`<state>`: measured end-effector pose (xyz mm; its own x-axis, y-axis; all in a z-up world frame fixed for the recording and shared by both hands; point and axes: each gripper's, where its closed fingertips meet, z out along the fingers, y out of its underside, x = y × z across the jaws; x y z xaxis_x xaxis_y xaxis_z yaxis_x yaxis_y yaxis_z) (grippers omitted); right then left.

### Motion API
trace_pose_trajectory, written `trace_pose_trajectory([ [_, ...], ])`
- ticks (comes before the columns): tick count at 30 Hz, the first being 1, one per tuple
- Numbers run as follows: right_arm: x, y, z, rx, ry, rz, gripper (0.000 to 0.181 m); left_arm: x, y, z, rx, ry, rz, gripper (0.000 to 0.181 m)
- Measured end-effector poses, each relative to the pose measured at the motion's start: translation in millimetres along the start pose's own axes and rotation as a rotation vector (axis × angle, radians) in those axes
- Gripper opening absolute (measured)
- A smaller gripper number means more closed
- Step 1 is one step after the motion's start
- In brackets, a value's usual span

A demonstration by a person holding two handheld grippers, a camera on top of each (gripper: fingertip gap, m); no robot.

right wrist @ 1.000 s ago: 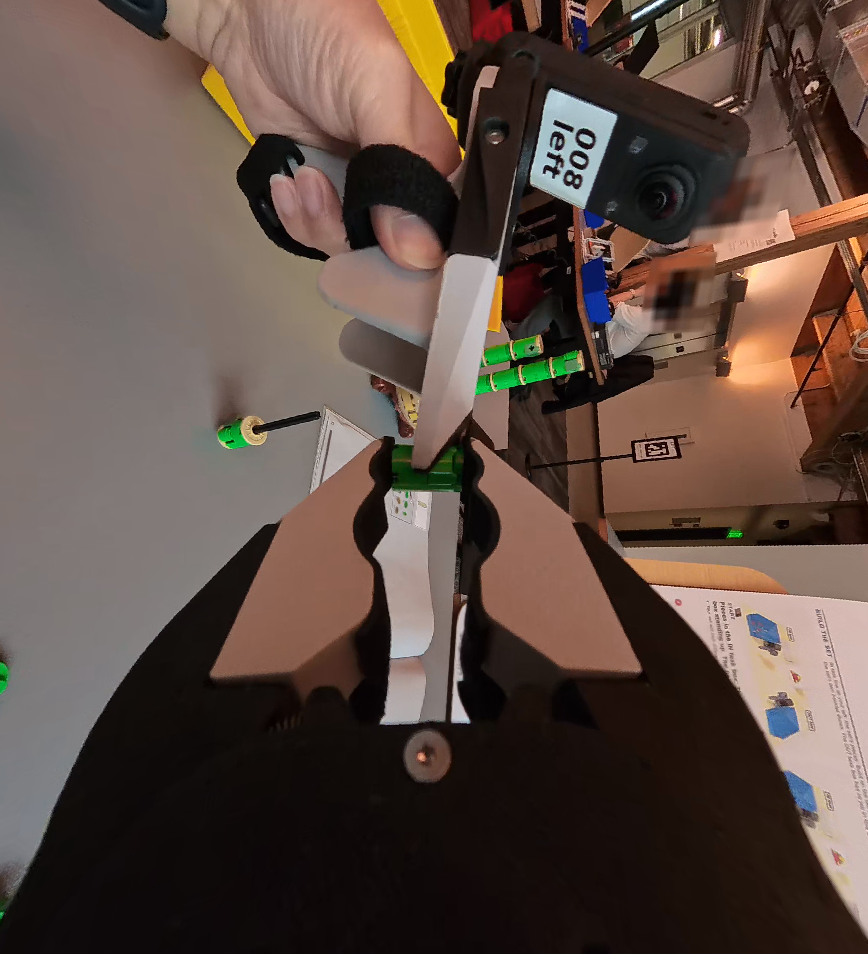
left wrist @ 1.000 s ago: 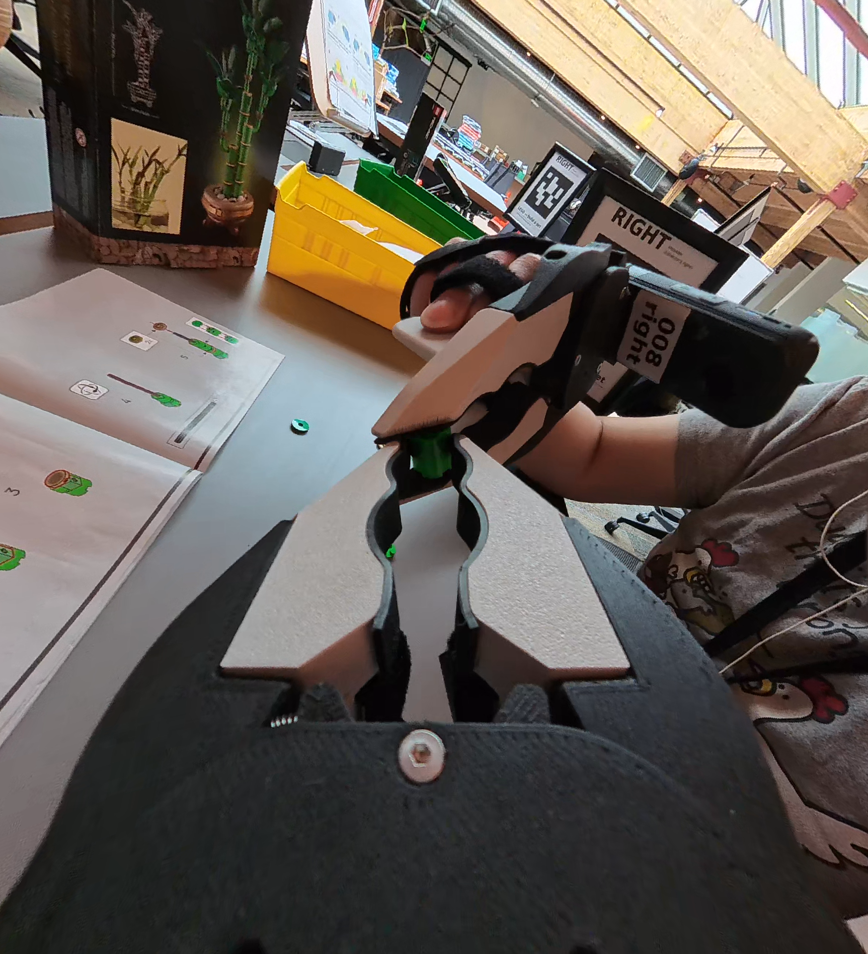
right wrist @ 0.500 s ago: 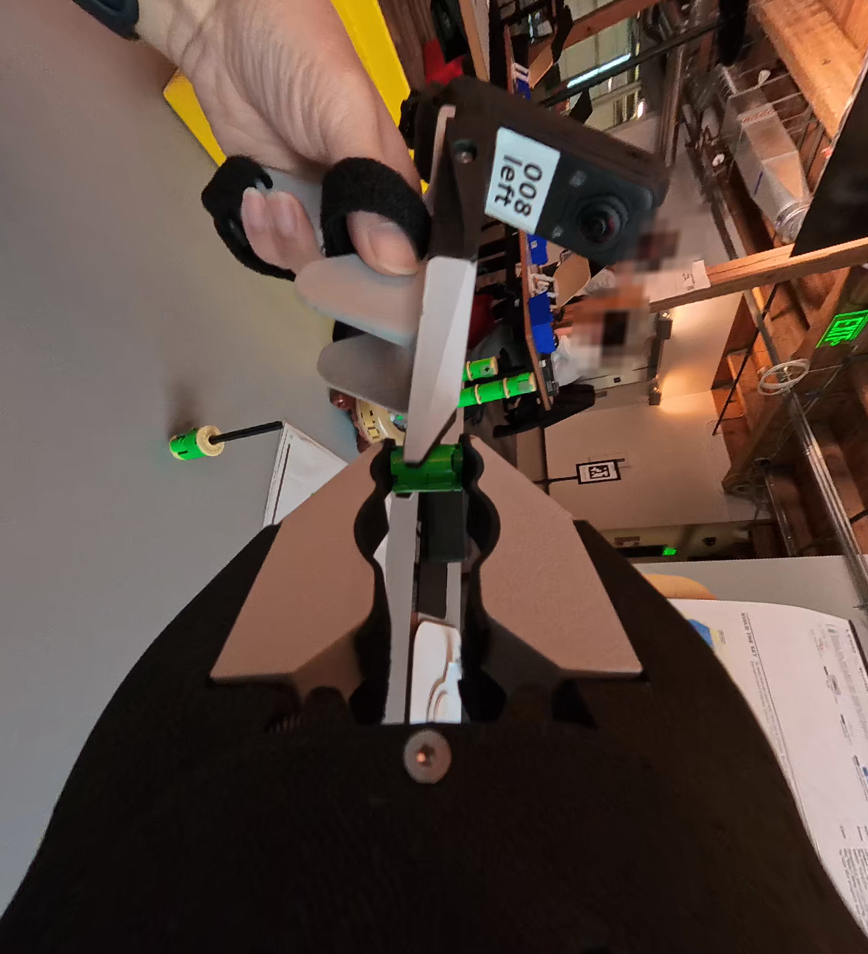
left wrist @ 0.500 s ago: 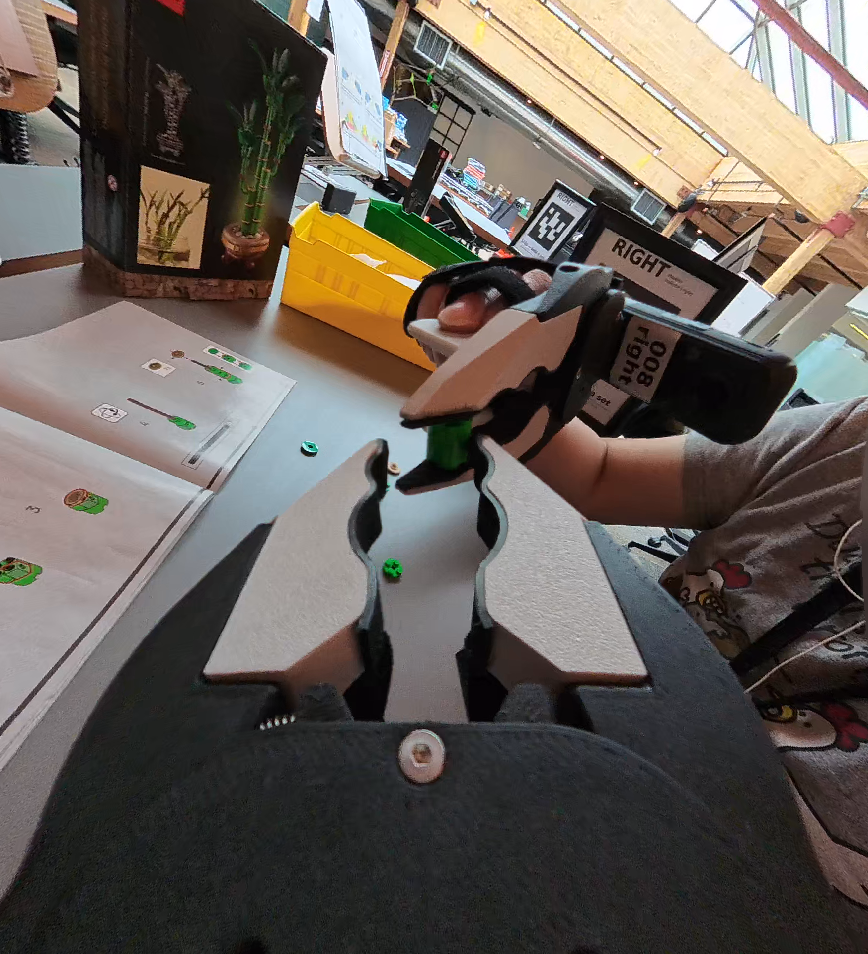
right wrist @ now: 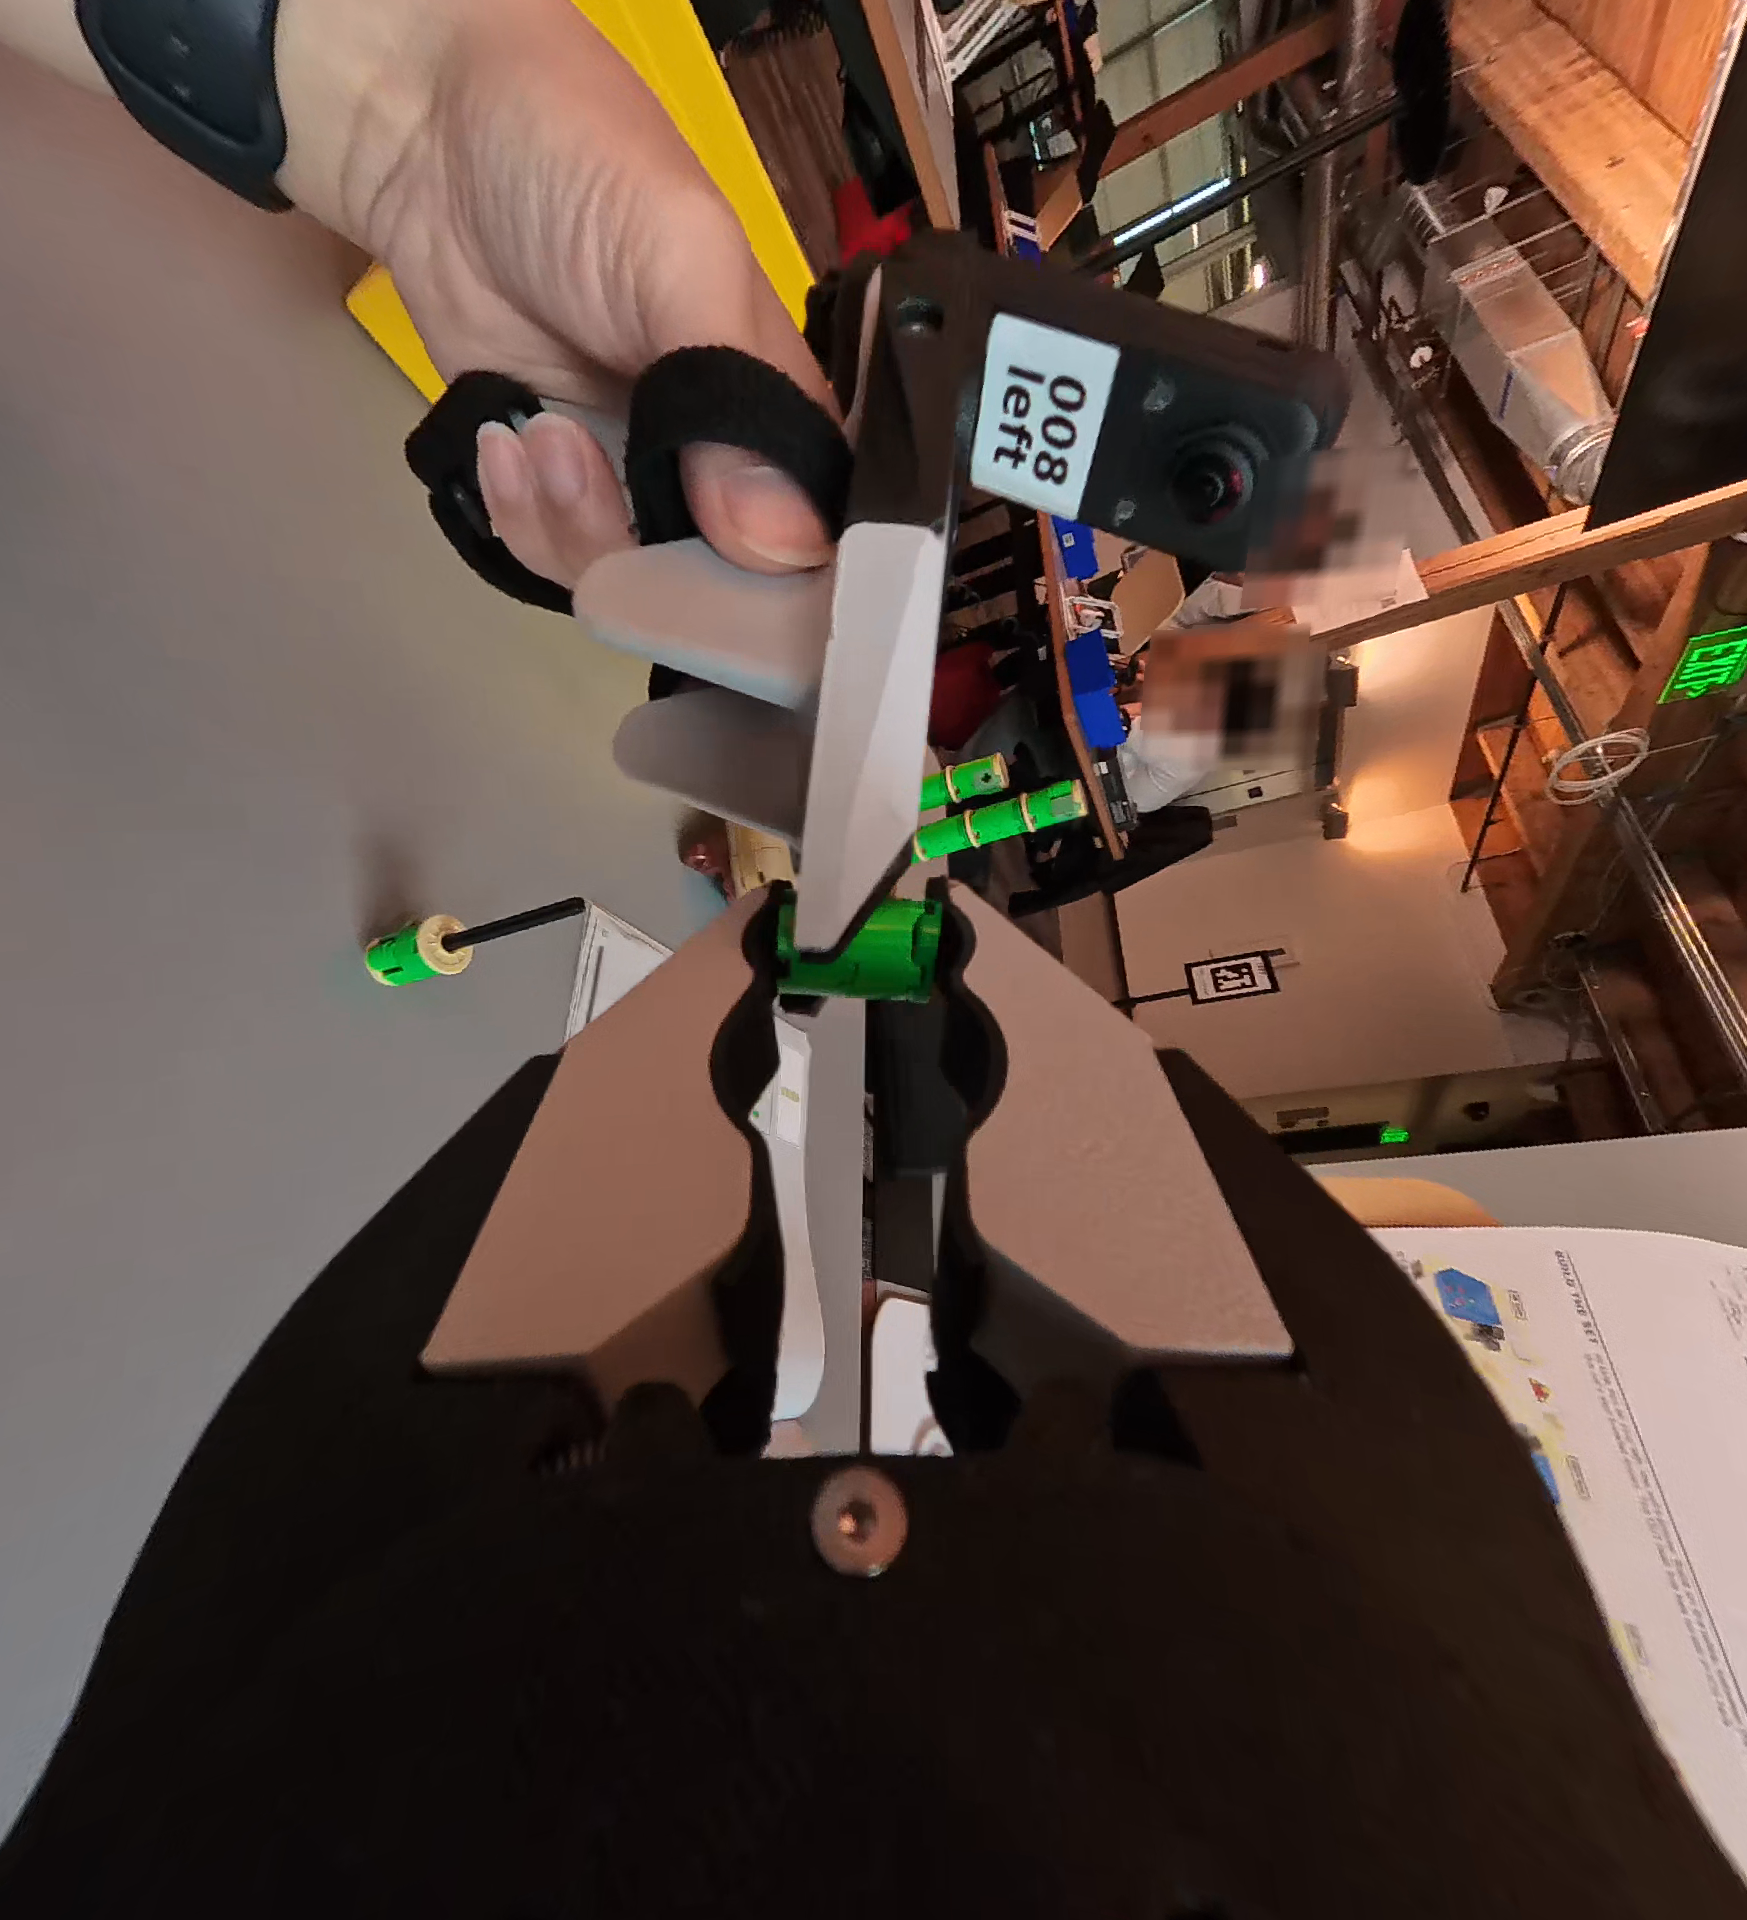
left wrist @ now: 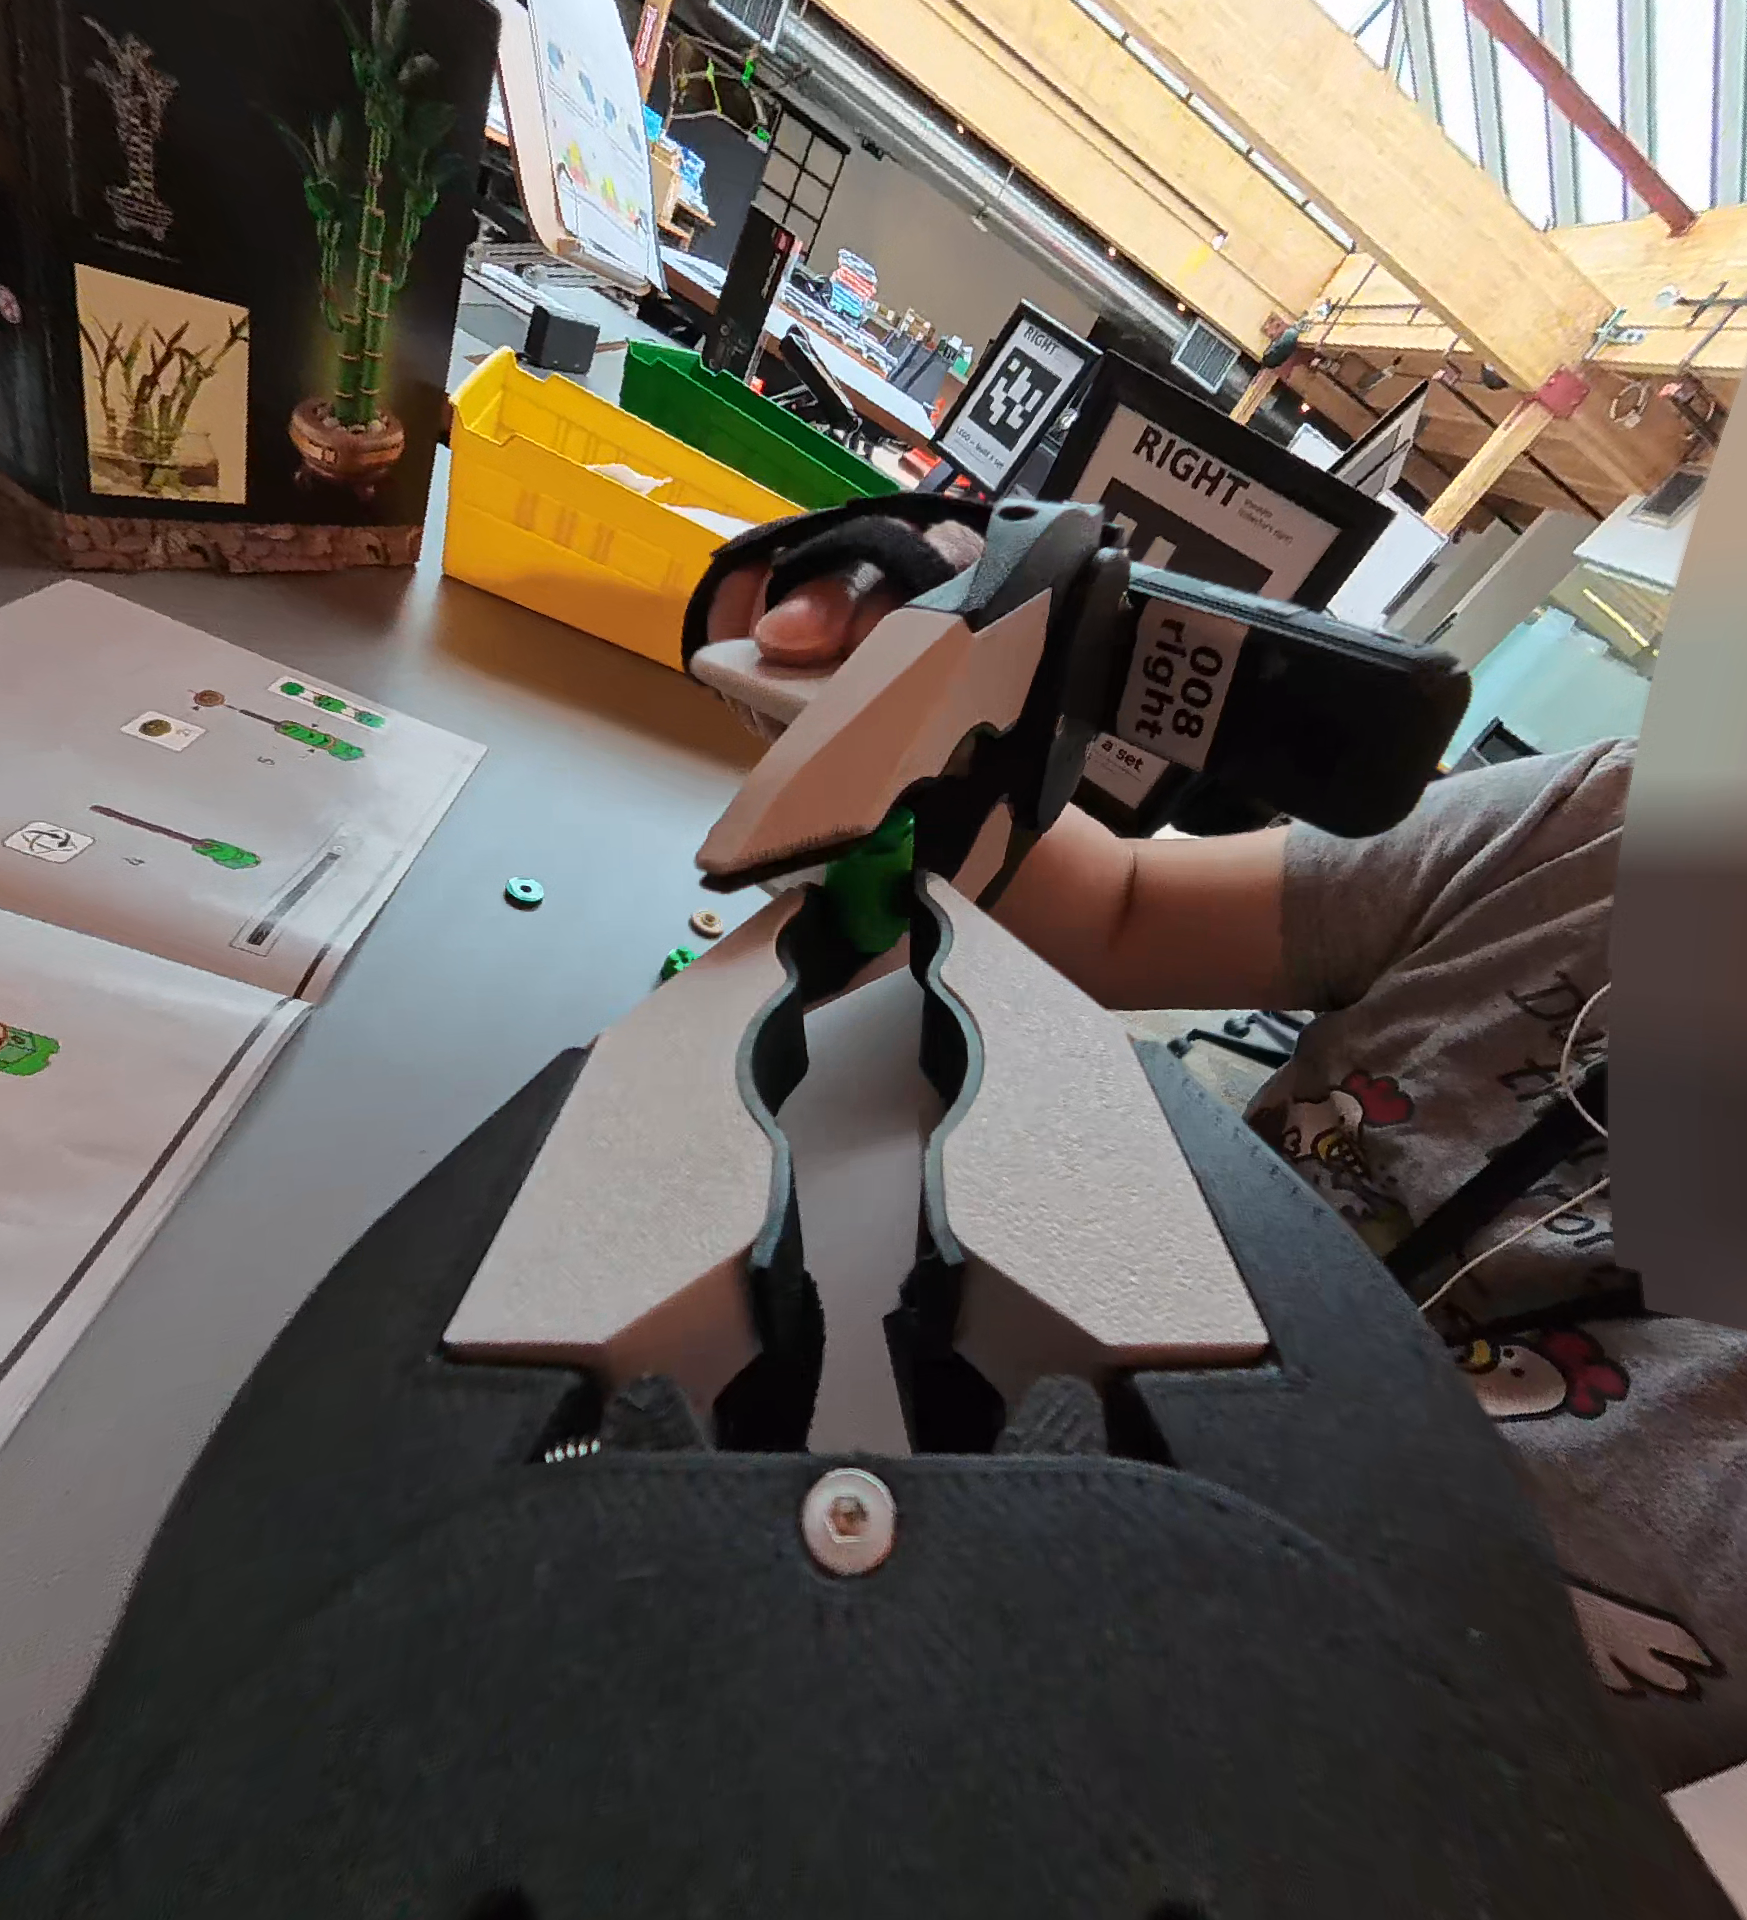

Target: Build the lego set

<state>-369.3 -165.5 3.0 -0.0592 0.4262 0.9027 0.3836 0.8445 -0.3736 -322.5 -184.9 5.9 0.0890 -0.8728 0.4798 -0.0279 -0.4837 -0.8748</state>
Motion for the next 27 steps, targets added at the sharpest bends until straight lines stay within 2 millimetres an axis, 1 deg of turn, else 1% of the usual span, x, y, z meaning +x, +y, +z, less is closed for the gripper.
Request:
trace_pose_trajectory([
  [4, 1.8, 2.3, 2.7, -0.02, 0.024, -0.01, 0.029, -4.0, -0.7, -2.8, 0.012, -0.003, -0.036, 0.014],
  [7, -0.7, 2.7, 3.6, -0.034, 0.025, -0.038, 0.026, -5.5, 0.8, -2.3, 0.001, -0.014, -0.033, 0.014],
  [10, -0.2, 1.8, 3.2, -0.031, 0.023, -0.013, 0.024, -4.5, -0.2, -2.1, 0.004, -0.014, -0.028, 0.014],
  [17, -4.4, 3.7, 2.4, -0.036, -0.006, -0.008, 0.023, -5.4, 2.4, -0.4, -0.014, -0.013, -0.036, 0.014],
  [20, -1.9, 3.2, 1.6, -0.046, 0.007, -0.007, 0.023, -3.9, 0.3, -0.6, 0.001, 0.002, -0.043, 0.014],
  [23, -3.5, 2.7, 3.0, -0.05, 0.005, -0.02, 0.023, -3.7, 1.9, -2.0, -0.009, -0.002, -0.037, 0.014],
  [27, -1.3, 1.4, 3.6, -0.017, 0.025, -0.02, 0.024, -3.5, 0.7, -3.0, -0.002, -0.008, -0.017, 0.014],
])
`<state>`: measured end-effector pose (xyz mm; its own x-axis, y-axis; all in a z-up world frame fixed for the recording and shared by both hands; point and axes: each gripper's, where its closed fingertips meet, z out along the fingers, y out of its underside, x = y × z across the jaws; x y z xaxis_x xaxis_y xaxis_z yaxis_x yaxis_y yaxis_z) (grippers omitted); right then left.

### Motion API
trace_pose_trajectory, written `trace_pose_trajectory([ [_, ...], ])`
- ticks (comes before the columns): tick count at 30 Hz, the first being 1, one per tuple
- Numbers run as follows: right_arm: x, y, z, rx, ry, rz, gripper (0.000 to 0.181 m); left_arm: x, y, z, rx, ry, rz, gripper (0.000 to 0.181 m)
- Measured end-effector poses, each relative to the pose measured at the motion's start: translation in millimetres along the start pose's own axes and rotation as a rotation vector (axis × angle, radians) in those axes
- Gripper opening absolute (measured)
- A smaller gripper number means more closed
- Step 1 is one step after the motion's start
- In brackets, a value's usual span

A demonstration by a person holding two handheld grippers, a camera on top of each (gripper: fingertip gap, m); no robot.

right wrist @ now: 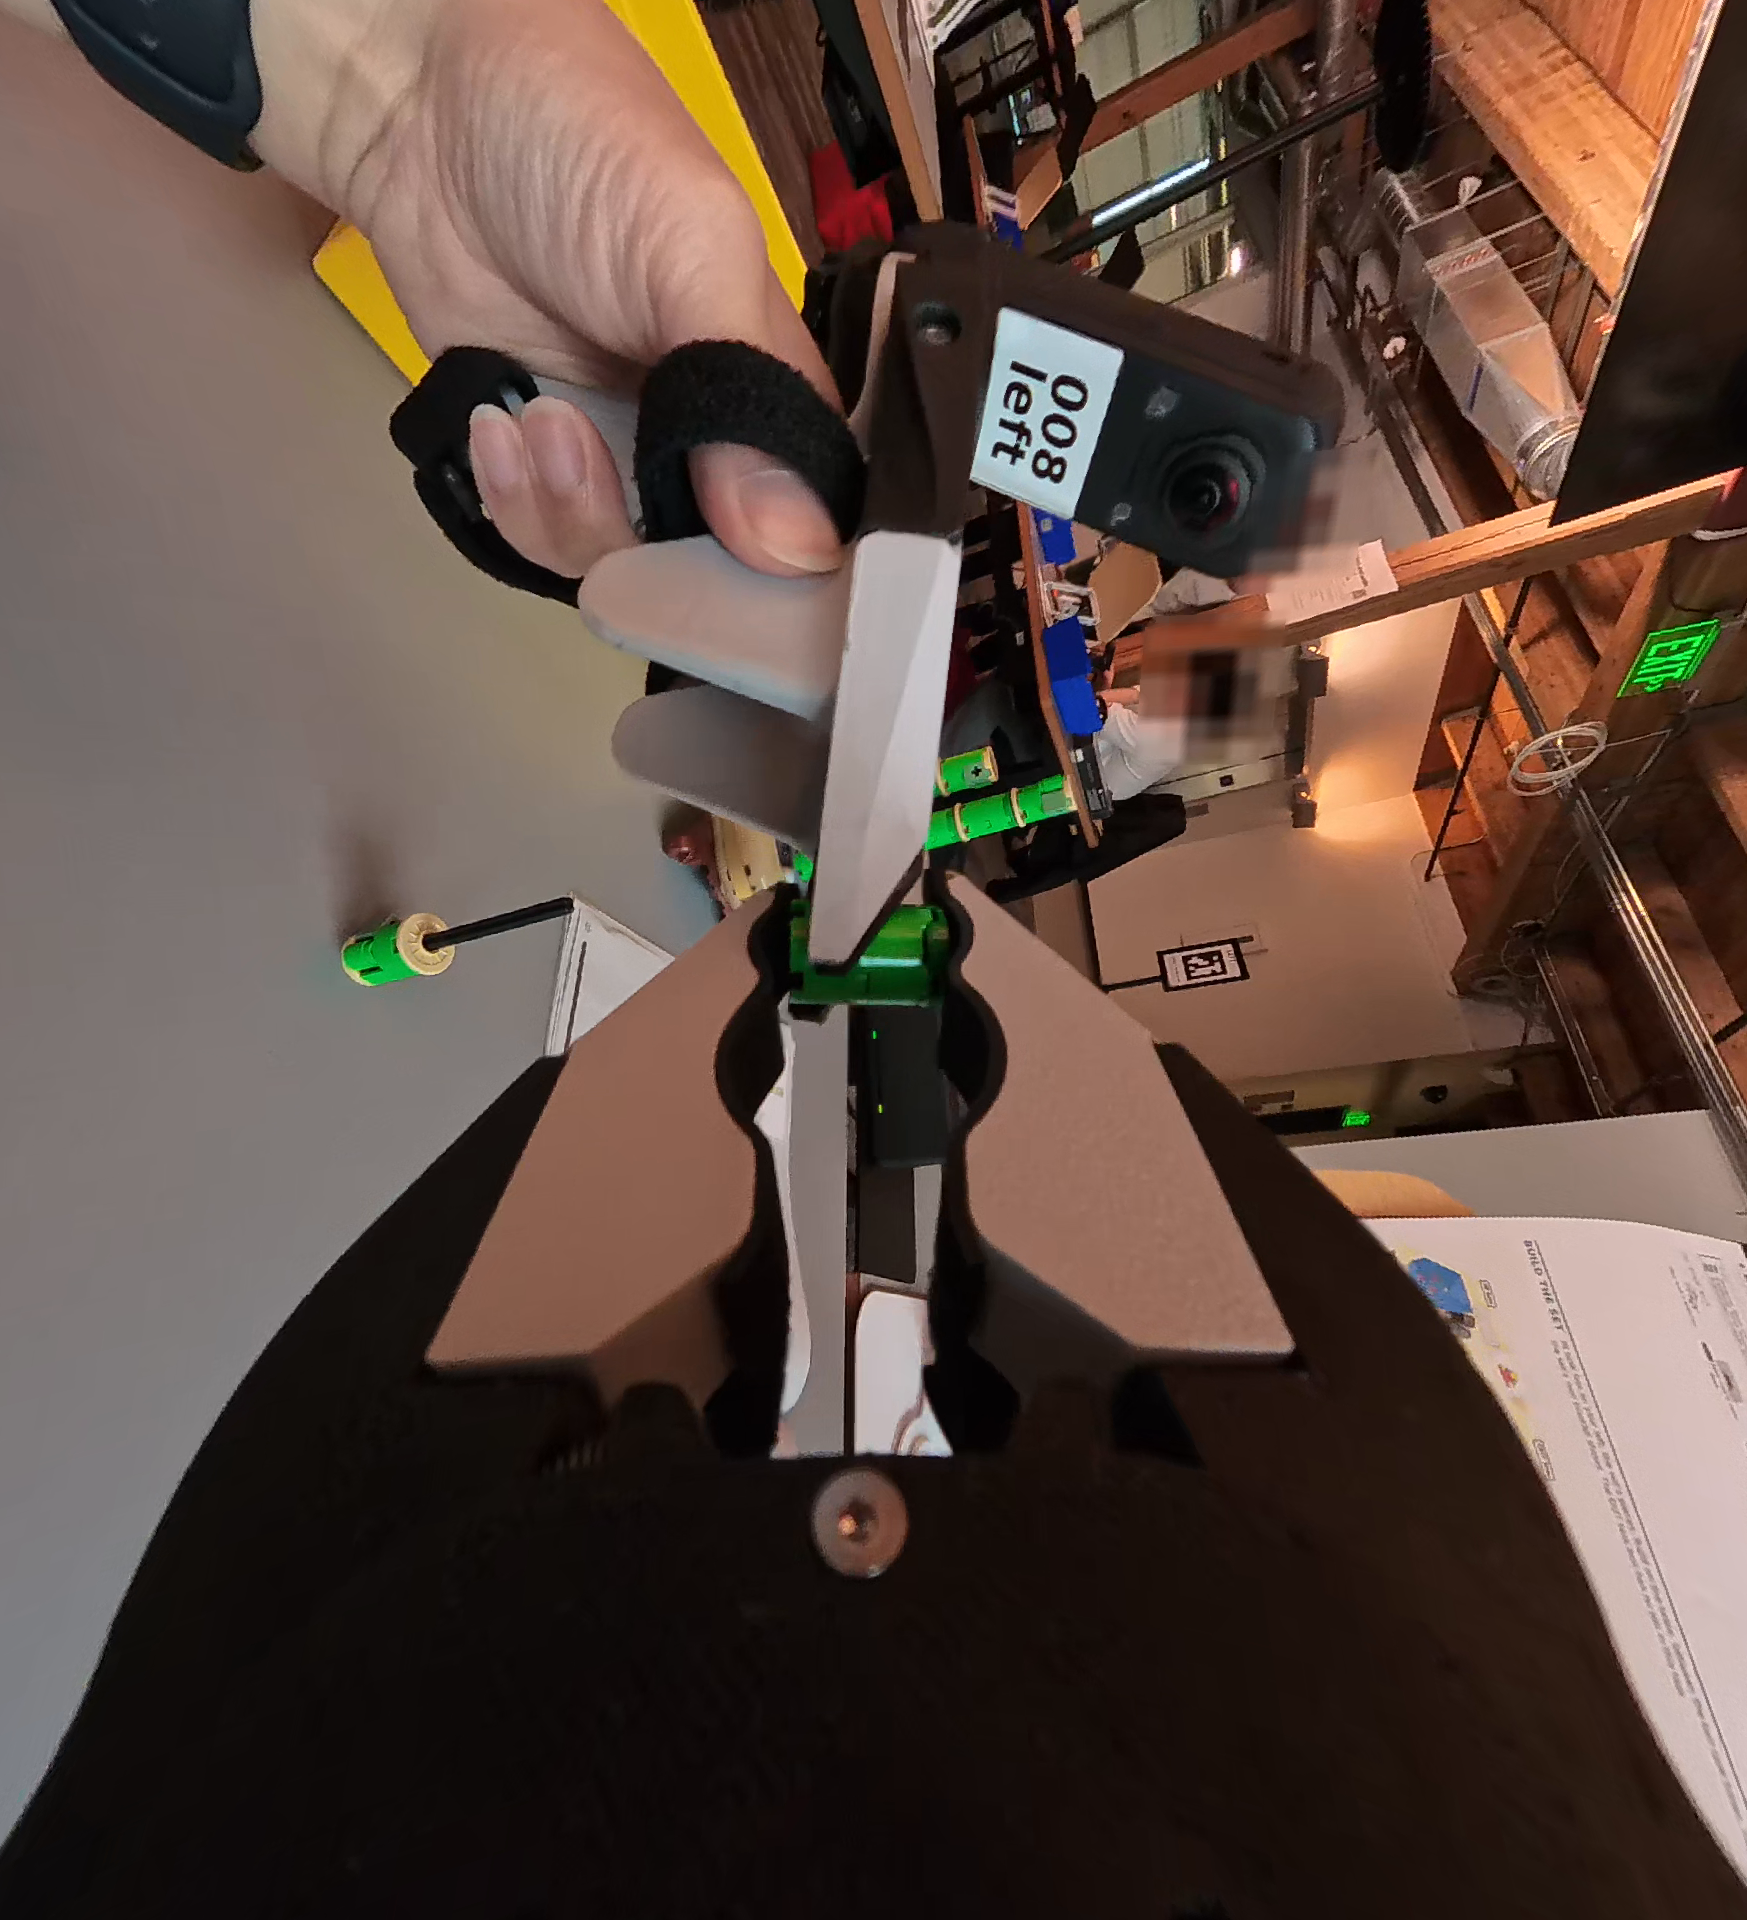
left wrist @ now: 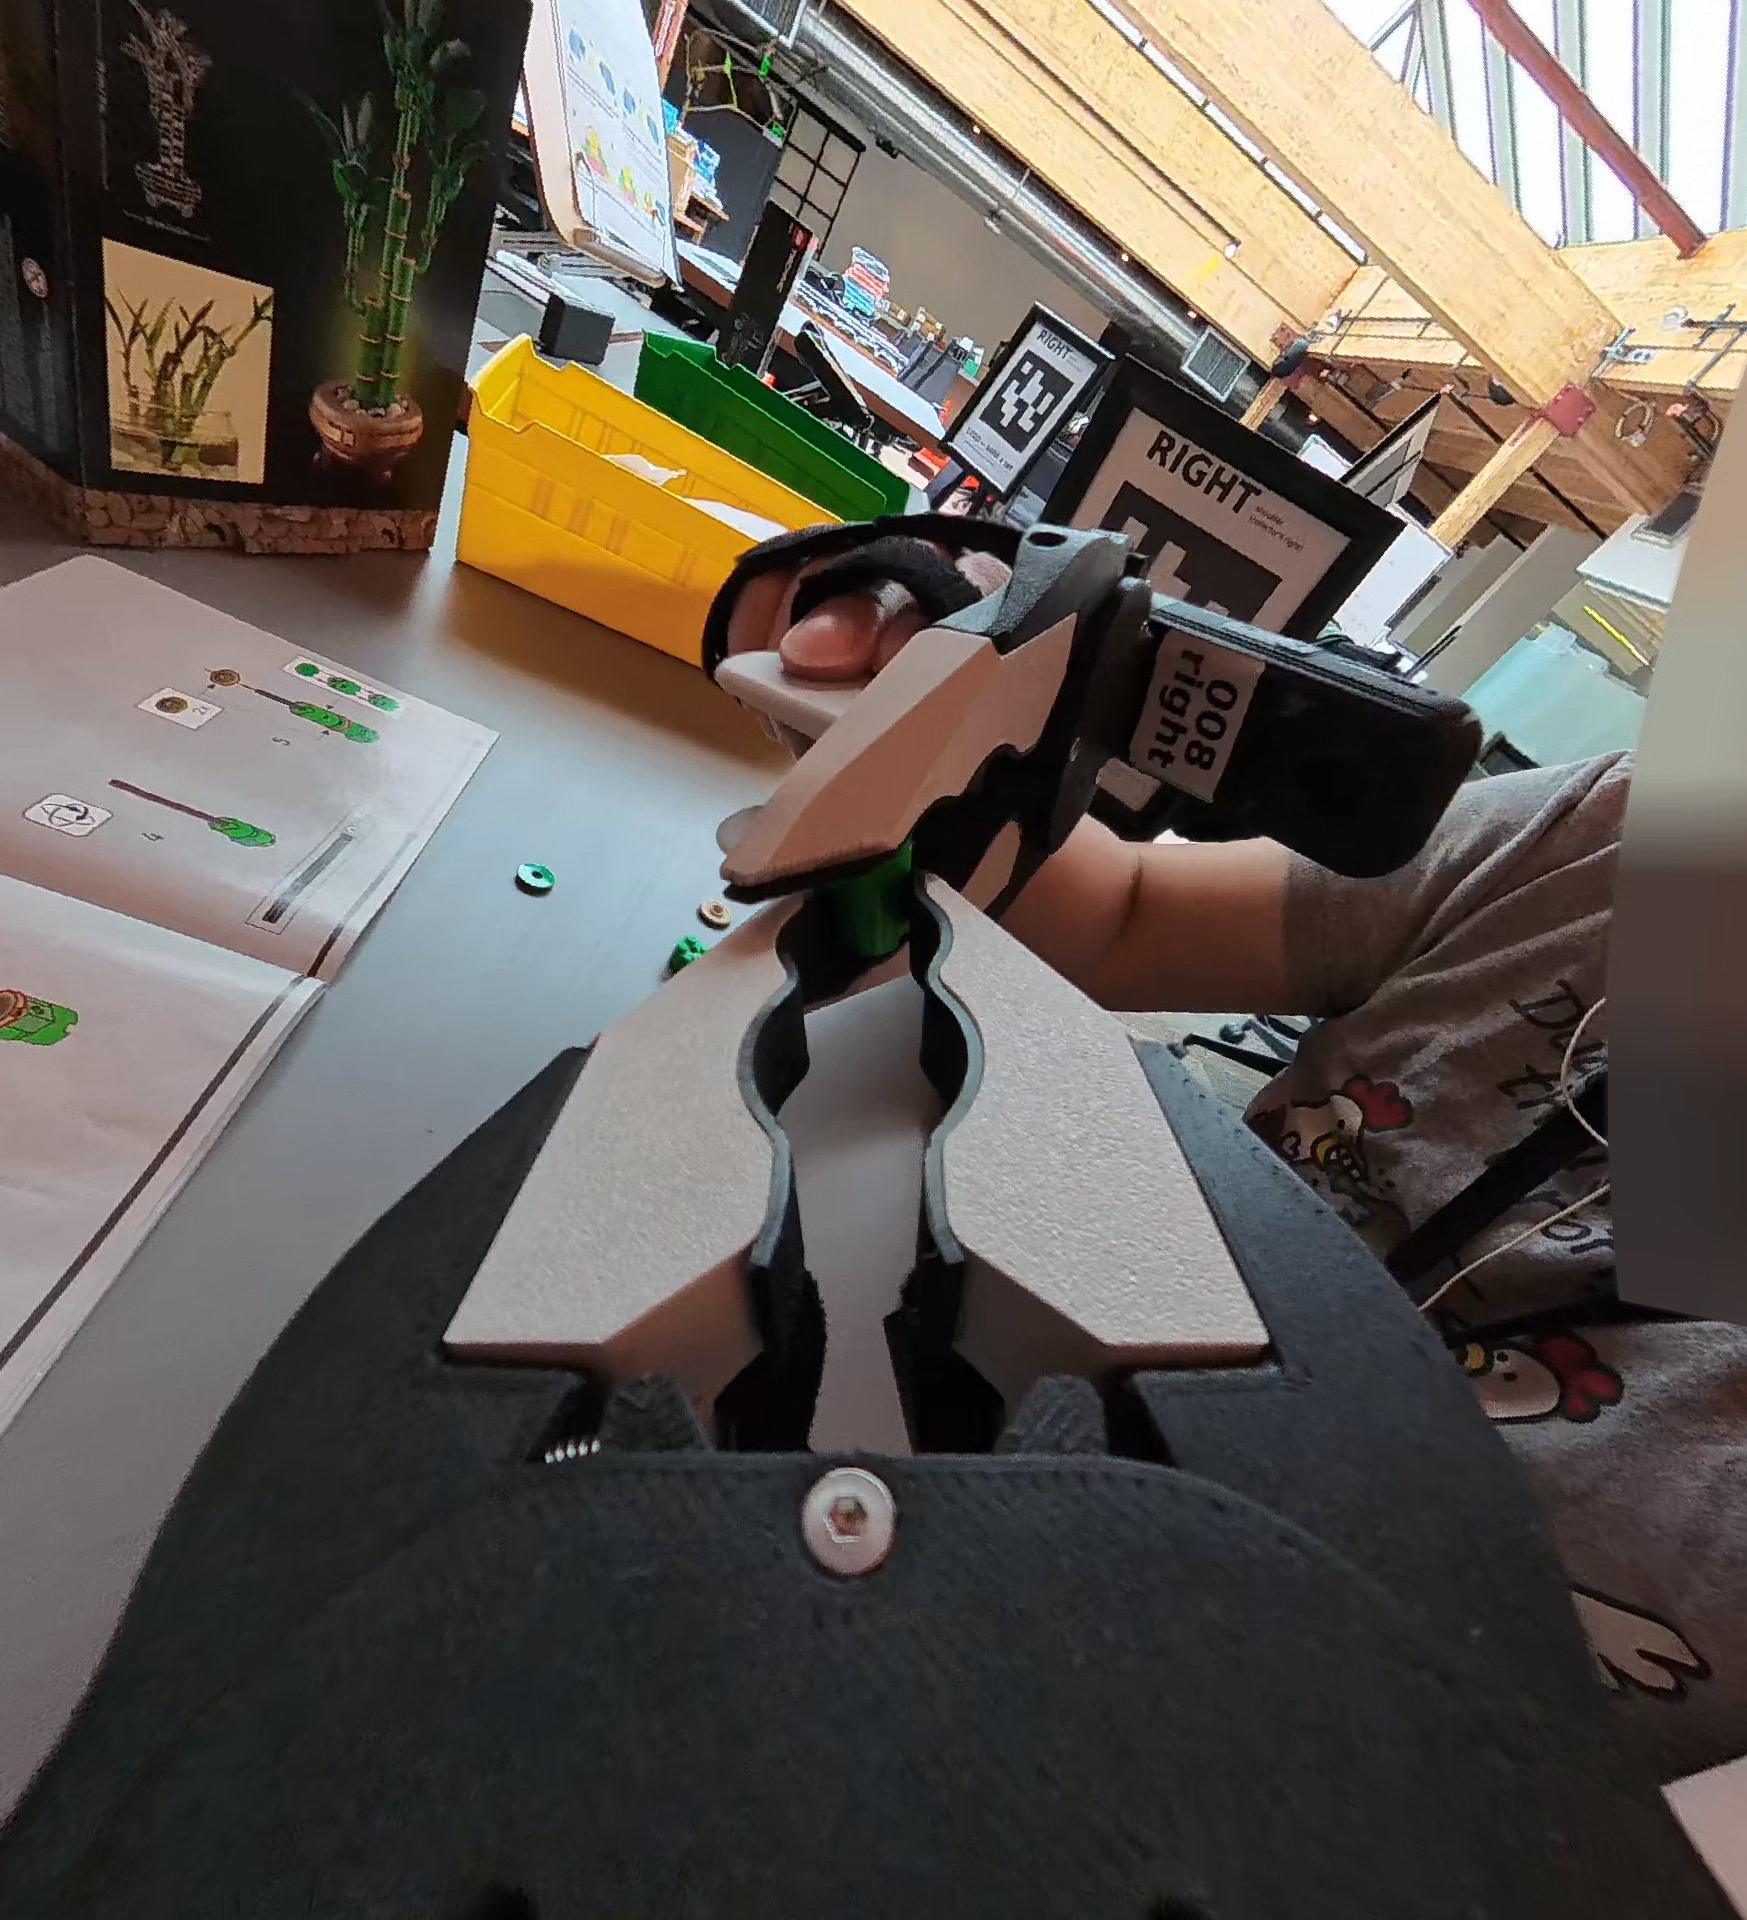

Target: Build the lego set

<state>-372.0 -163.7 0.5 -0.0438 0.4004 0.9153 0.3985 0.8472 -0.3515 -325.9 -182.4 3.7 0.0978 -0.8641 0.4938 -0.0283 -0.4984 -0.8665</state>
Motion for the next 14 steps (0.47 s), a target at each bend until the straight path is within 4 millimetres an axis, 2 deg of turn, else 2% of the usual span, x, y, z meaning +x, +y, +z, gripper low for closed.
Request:
trace_pose_trajectory([
  [6, 8.5, 1.2, -3.5, -0.005, 0.047, -0.014, 0.024, 4.5, -6.7, -3.0, 0.041, 0.02, 0.013, 0.014],
  [14, 9.8, 5.8, 0.9, -0.043, 0.086, -0.053, 0.026, -0.4, -7.8, -4.5, 0.057, 0.012, -0.019, 0.014],
])
